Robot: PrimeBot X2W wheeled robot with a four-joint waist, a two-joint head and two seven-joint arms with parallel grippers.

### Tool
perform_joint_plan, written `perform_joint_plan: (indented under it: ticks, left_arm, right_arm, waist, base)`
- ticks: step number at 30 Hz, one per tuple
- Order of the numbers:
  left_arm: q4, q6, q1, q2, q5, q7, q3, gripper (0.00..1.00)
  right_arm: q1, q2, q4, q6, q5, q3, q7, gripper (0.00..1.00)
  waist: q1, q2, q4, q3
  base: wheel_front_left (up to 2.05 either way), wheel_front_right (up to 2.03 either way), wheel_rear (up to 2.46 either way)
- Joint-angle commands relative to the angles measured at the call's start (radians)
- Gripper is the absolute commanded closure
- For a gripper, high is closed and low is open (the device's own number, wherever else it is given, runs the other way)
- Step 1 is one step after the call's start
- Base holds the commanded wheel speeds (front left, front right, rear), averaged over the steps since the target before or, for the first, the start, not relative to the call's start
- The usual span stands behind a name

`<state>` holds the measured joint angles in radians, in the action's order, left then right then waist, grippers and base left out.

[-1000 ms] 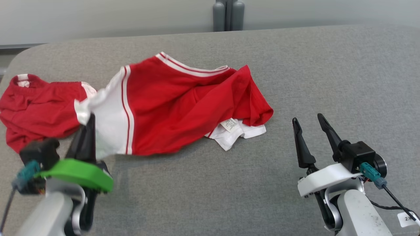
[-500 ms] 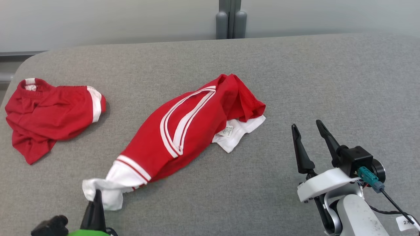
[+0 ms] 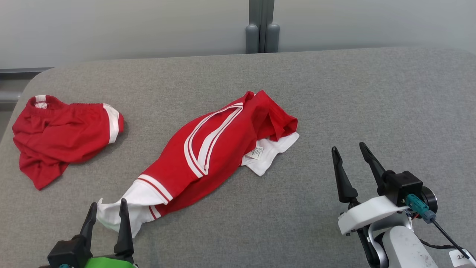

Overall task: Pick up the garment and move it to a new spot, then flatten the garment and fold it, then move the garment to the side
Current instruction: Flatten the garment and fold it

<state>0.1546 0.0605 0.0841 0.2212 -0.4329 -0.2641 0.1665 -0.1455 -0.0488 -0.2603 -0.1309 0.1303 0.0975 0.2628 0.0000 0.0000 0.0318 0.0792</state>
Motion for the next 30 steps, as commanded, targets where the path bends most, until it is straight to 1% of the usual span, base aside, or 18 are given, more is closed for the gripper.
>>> perform_joint_plan:
  ticks: [1, 5, 9, 13, 17, 21, 23, 30]
  left_arm:
    - [-0.021, 0.001, 0.022, -0.015, 0.042, 0.000, -0.019, 0.00]
    - [-0.072, -0.016, 0.049, -0.056, 0.124, 0.000, -0.088, 0.00]
    - [-0.118, -0.036, 0.067, -0.083, 0.192, 0.000, -0.163, 0.00]
    - [-0.146, -0.059, 0.076, -0.095, 0.247, 0.000, -0.239, 0.00]
    - [-0.167, -0.081, 0.077, -0.105, 0.294, 0.000, -0.295, 0.00]
    - [-0.159, -0.113, 0.061, -0.117, 0.314, 0.000, -0.328, 0.00]
    - [-0.144, -0.128, 0.048, -0.126, 0.306, 0.000, -0.341, 0.00]
    - [-0.125, -0.154, 0.031, -0.141, 0.342, 0.000, -0.359, 0.00]
  right_arm:
    - [0.016, -0.003, -0.002, 0.000, 0.006, -0.001, 0.003, 0.00]
    - [0.025, -0.003, 0.000, 0.000, 0.005, -0.007, 0.003, 0.00]
    - [0.039, -0.003, -0.003, 0.000, 0.004, -0.011, 0.003, 0.00]
    - [0.043, -0.003, -0.006, 0.000, 0.003, -0.014, 0.003, 0.00]
    - [0.056, -0.003, -0.009, 0.000, 0.004, -0.012, 0.003, 0.00]
    - [0.069, -0.003, -0.007, 0.000, 0.007, -0.024, 0.003, 0.00]
    - [0.080, -0.003, -0.007, 0.000, 0.008, -0.030, 0.003, 0.00]
    - [0.094, -0.003, -0.011, 0.000, 0.003, -0.029, 0.003, 0.00]
  waist:
    - [0.0000, 0.0000, 0.000, -0.005]
    - [0.0000, 0.0000, 0.004, -0.014]
    - [0.0000, 0.0000, 0.008, -0.023]
    - [0.0000, 0.0000, 0.012, -0.035]
    - [0.0000, 0.0000, 0.013, -0.049]
    - [0.0000, 0.0000, 0.015, -0.058]
    - [0.0000, 0.0000, 0.016, -0.059]
    - [0.0000, 0.0000, 0.010, -0.059]
  base:
    - [0.00, 0.00, 0.00]
    - [0.00, 0.00, 0.00]
    - [0.00, 0.00, 0.00]
    - [0.00, 0.00, 0.00]
    - [0.00, 0.00, 0.00]
    - [0.00, 0.00, 0.00]
    - [0.00, 0.00, 0.00]
    - [0.00, 0.00, 0.00]
